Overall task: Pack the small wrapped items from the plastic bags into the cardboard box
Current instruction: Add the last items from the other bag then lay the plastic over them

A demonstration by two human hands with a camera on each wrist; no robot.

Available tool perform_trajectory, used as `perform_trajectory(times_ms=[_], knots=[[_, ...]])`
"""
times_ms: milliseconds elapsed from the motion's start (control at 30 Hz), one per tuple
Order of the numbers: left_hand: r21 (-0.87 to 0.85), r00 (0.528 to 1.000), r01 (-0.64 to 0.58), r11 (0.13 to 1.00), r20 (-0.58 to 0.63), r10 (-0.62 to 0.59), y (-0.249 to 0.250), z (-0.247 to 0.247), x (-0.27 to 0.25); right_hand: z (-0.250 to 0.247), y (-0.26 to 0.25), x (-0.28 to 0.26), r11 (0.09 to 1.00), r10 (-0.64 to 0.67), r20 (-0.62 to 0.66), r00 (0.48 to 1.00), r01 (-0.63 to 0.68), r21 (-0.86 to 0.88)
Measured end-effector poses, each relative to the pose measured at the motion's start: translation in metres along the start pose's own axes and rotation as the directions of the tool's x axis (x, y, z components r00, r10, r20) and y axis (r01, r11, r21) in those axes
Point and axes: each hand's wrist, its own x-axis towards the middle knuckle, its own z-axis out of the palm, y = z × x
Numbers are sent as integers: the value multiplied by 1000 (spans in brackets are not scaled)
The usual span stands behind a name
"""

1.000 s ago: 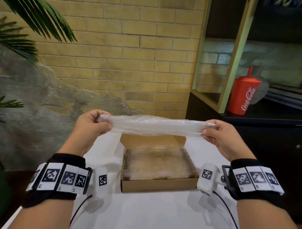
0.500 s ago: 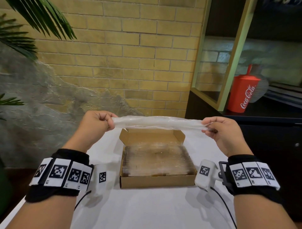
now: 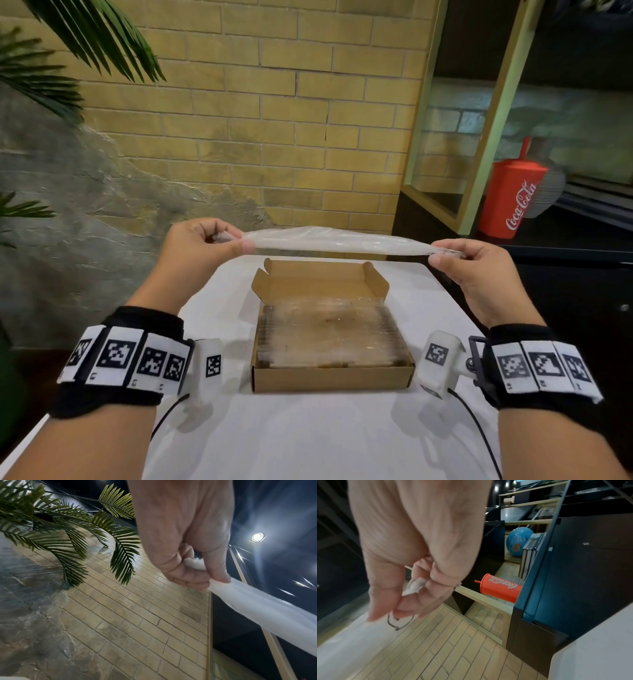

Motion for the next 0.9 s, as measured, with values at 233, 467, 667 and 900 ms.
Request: perform_trajectory(times_ms=[233, 467, 667, 900], knots=[[-169, 999, 33, 985, -15, -36, 2, 6, 0, 9, 0, 2, 995, 1, -69, 998, 6, 100], [-169, 1000, 22, 985, -15, -25, 2, 7, 0, 11, 4, 5, 993, 6, -72, 997, 2, 118], [55, 1000, -30, 998, 12, 29, 0, 10, 3, 15, 4, 7, 1000, -30, -74, 997, 30, -3], [491, 995, -75, 868, 99, 30, -1, 14, 1, 15, 1, 7, 922, -81, -16, 997, 69, -380]])
